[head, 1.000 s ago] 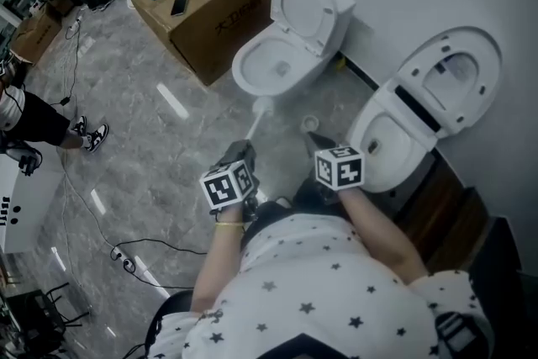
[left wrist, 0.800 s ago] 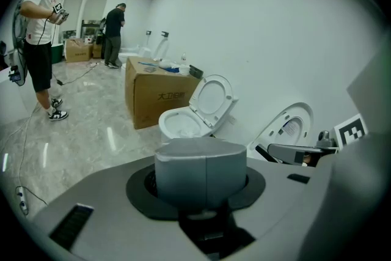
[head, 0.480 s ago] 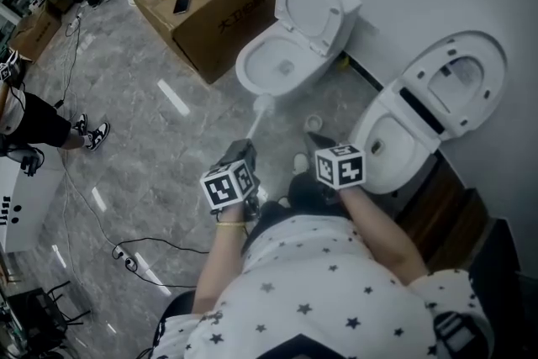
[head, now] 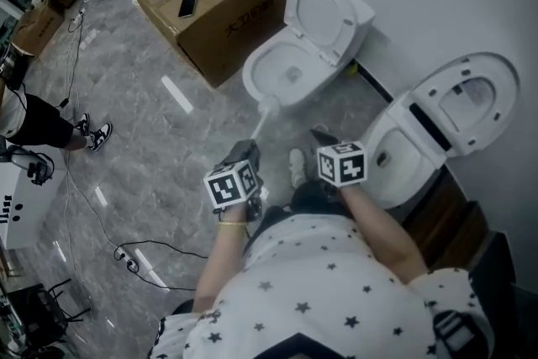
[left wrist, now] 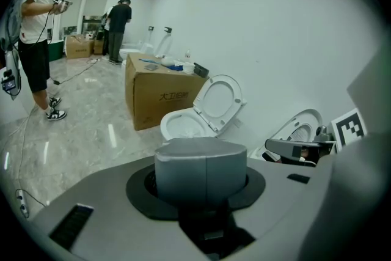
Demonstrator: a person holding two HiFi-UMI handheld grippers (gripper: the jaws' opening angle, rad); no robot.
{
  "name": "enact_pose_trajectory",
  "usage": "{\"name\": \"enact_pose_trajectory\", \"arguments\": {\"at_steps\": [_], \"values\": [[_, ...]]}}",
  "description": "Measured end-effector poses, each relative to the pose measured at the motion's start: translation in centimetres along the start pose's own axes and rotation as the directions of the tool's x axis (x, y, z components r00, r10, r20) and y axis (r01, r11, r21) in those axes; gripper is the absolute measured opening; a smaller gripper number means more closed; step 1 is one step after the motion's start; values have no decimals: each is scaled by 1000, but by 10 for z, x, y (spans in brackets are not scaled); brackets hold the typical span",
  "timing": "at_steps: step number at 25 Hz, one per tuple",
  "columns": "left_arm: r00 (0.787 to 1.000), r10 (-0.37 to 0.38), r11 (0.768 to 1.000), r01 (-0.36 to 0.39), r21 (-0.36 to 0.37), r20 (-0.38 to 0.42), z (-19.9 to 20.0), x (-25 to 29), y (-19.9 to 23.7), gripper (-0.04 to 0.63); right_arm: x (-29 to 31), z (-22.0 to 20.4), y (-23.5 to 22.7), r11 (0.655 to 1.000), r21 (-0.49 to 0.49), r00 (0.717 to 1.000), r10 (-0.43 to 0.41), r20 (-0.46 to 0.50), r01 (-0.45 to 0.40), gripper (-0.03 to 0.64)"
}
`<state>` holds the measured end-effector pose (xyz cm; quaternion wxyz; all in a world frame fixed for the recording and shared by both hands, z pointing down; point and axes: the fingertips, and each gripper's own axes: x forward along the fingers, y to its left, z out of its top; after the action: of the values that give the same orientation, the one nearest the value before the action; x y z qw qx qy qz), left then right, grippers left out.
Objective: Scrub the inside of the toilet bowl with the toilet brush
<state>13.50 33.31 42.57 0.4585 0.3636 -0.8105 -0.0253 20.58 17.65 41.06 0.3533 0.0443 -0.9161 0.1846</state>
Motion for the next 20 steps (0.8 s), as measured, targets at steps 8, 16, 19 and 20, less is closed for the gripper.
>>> {"name": "enact_pose_trajectory", "arguments": {"at_steps": [8, 16, 19, 20], "values": [[1000, 5, 1000, -5, -1, -12, 42, 30, 3, 147, 33, 51, -20, 1000, -8, 1000, 7, 9, -7, 6], [1000, -1, 999, 0, -32, -21, 84, 65, -1, 147, 63, 97, -44, 1000, -22, 1000, 15, -7, -15, 6], [1000, 5, 999, -6, -39, -28, 97, 79, -2, 147, 72, 112, -53, 999, -30, 1000, 23, -8, -23, 6], [1000, 7, 999, -9, -41, -30, 101, 83, -2, 147, 76, 115, -57, 999, -29, 1000, 24, -13, -24, 6]]}}
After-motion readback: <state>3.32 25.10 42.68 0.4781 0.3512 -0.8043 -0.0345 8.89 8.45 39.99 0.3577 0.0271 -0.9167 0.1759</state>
